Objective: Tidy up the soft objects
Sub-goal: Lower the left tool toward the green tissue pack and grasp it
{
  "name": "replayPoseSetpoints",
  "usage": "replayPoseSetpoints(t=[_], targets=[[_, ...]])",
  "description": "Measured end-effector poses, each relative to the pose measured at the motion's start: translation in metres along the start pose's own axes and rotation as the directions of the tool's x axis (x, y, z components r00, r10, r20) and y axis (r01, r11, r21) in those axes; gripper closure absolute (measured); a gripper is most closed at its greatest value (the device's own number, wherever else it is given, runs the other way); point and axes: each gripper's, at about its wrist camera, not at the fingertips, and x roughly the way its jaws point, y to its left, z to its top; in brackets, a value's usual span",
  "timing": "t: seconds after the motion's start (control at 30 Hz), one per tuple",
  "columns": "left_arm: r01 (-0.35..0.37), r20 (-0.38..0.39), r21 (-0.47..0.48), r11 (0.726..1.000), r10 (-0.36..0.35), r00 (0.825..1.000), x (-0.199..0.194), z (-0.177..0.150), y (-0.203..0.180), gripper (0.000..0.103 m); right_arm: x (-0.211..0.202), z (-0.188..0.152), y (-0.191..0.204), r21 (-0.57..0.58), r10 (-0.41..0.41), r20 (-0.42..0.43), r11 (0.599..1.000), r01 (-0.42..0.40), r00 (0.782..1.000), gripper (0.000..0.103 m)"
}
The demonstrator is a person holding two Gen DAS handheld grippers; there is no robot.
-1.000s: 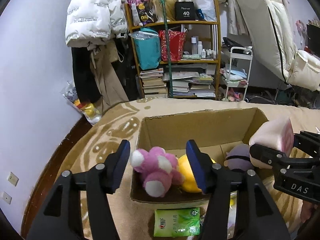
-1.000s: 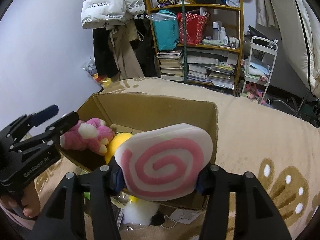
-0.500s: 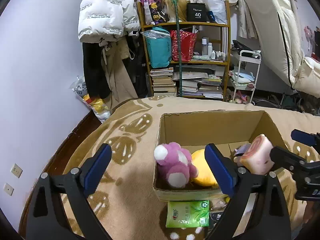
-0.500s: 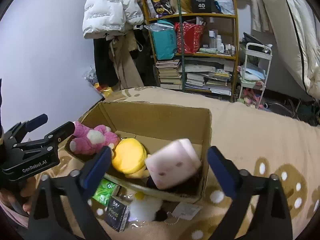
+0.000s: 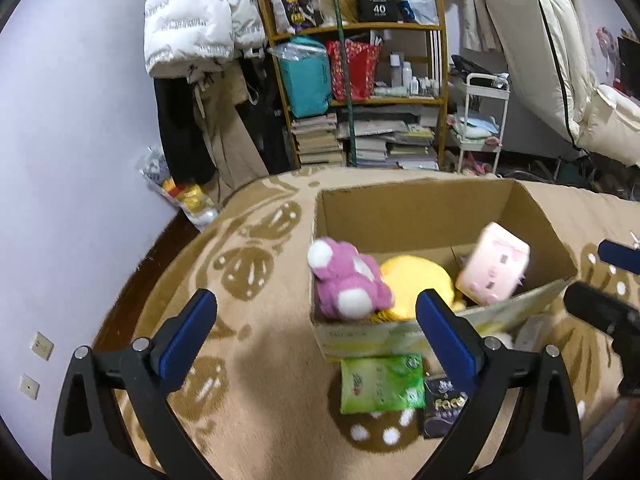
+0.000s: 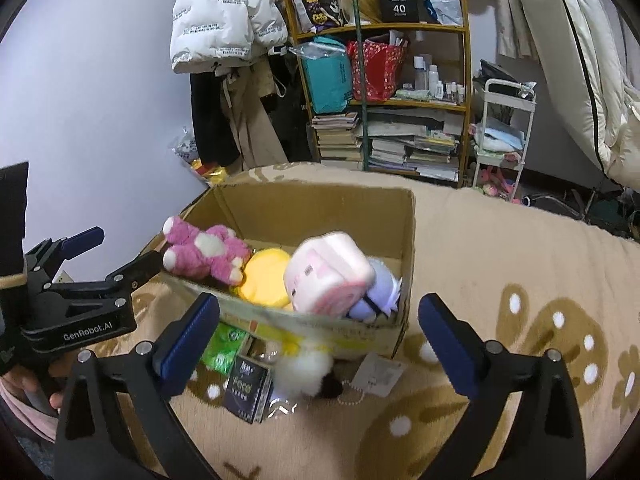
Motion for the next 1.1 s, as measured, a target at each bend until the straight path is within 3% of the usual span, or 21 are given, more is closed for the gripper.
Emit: replayPoseSetpoints(t=[0.33,0.63,1.1], targets=[[0.023,-0.116,-0.010,1.000,-0.024,0.993,0.009,-0.021,-0.005,0.004,0.010,-0.023,0.013,-0.082,-0.064,-0.067,0.995,0.059,0.996,0.000],[0.031,-0.149,-0.001,1.000,-0.031,0.988,0.033,-0.033,-0.019,0.004,0.037,-0.034,0.014,-0.093,-0.097,-0.138,0.992,0.085,0.986,0.000],[0.065,-0.226,-0.066,0.996,-0.078,0.971,0.067,-0.039,-0.013,0.004,0.077,-0.045,0.008,-0.090,-0.122,-0.246,0.991,0.103,0.962,0.000]])
